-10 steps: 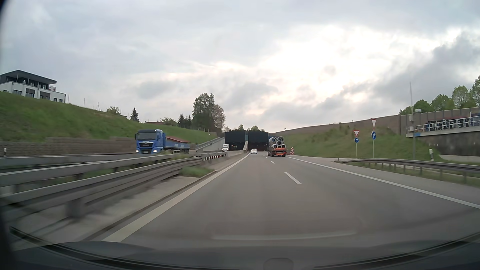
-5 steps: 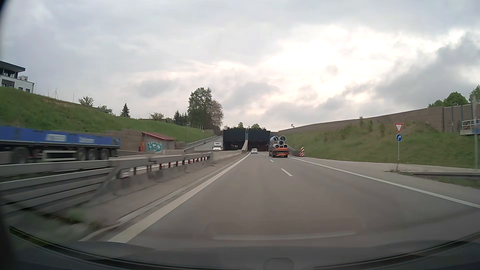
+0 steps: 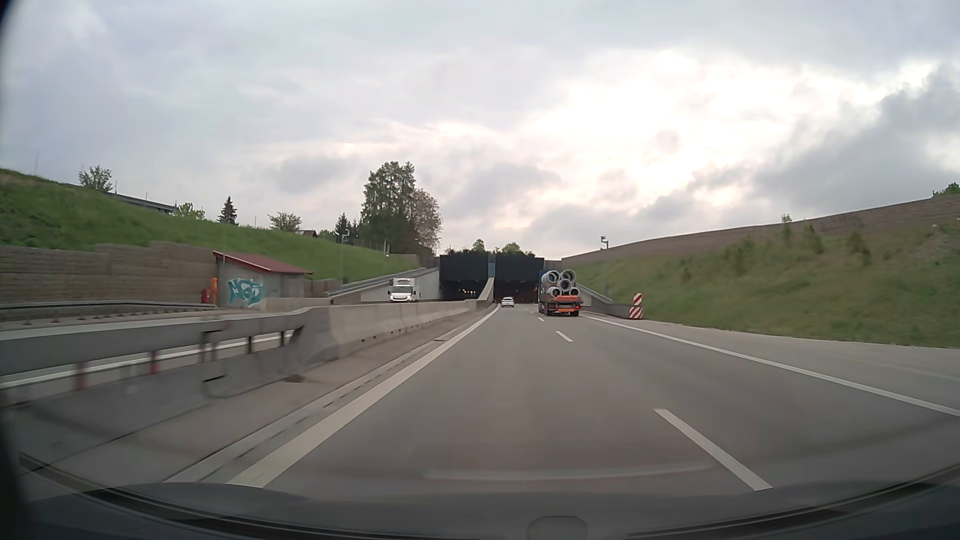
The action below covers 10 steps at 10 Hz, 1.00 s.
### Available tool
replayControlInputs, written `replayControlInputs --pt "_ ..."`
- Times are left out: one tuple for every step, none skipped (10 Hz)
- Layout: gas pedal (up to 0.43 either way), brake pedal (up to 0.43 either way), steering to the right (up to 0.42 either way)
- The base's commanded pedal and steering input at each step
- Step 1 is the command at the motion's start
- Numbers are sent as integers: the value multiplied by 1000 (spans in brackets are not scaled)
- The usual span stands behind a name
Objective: Follow the waypoints while adhering to traffic rules and regulations
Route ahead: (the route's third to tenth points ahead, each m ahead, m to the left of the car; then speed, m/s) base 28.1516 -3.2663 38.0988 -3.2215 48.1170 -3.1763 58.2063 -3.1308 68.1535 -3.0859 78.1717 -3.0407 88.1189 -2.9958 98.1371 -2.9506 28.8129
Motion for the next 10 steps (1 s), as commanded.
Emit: replayControlInputs --pt "150 0 1" --pt "157 0 1" --pt "169 0 1" --pt "169 0 1" --pt "169 0 1" --pt "169 0 1" --pt "169 0 1" --pt "150 0 1" --pt "138 0 1" --pt "138 0 1"
